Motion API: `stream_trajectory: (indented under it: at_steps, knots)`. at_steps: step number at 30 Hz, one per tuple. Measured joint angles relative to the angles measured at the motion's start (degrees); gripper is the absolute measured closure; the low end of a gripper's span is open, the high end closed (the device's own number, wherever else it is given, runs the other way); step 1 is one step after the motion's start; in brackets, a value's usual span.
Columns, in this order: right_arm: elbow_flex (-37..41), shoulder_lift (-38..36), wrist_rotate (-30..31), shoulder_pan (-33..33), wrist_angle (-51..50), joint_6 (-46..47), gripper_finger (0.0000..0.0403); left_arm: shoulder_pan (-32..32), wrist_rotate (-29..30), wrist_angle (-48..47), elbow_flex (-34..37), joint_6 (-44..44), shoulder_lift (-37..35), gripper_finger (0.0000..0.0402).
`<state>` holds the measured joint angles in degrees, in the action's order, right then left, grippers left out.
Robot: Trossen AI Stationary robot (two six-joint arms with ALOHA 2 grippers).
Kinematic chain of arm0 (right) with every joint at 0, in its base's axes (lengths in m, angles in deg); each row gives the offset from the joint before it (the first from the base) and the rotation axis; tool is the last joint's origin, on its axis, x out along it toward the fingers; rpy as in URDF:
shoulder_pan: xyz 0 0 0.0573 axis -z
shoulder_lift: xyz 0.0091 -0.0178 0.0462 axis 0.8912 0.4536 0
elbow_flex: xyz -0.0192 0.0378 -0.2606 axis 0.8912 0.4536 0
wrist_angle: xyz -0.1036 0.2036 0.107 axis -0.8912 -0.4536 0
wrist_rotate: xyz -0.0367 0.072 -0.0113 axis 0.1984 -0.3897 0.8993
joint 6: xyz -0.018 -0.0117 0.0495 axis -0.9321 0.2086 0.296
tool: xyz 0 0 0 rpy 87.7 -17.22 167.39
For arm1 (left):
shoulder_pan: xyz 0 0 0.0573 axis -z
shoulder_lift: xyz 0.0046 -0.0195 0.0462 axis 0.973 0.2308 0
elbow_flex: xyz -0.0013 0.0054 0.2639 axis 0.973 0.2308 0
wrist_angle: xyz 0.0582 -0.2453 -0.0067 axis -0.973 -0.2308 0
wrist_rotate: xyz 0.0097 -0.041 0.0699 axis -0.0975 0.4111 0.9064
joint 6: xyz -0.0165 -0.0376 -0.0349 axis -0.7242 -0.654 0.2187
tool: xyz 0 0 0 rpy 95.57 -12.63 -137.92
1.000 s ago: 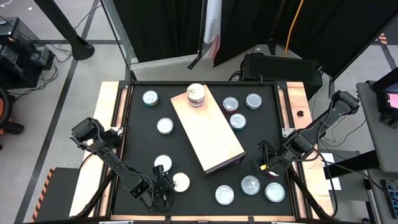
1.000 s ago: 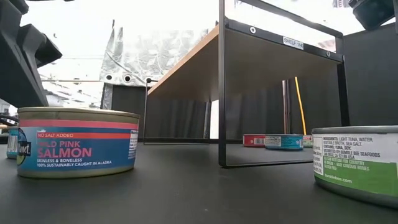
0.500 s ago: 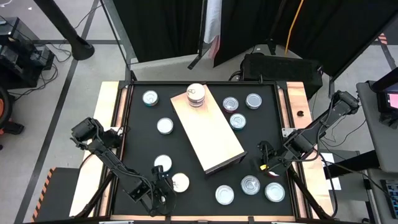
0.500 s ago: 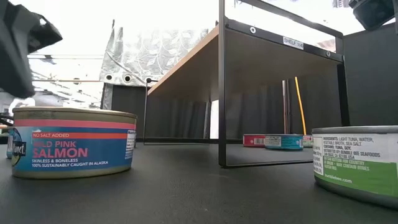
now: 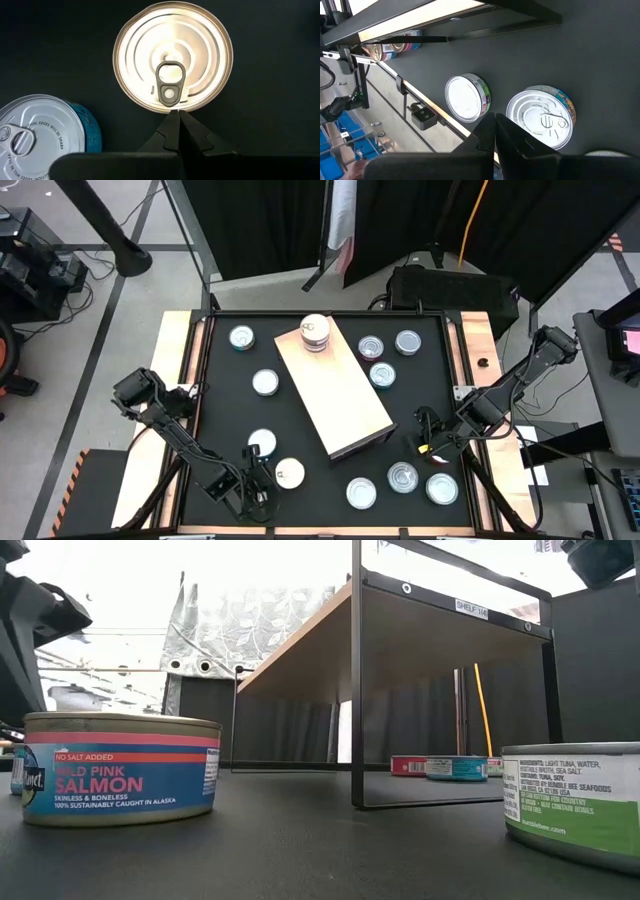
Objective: Stack canned seafood by type on shelf
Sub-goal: Stack the blue-pink tuna can on top of the stacked blue-pink tuna can on the shelf
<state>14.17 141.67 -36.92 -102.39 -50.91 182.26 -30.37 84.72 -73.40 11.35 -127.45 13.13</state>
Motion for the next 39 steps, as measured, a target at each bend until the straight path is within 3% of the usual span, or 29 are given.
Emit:
stream_trajectory:
  at_steps: [13,22,39]
  knots:
    - [0.0,0.0,0.1,0.0,-0.2,-0.5,0.0399,0.0,-6.1,-3.0,0.8,-1.2,2.9,0.0401]
    - [0.0,0.0,0.2,0.3,-0.8,-0.4,0.0399,-0.2,-0.2,-3.5,-0.3,-1.1,-4.7,0.0401]
    - [0.0,0.0,0.3,3.0,-1.1,-2.3,0.0399,-0.9,1.2,5.6,4.2,1.7,-4.5,0.0401]
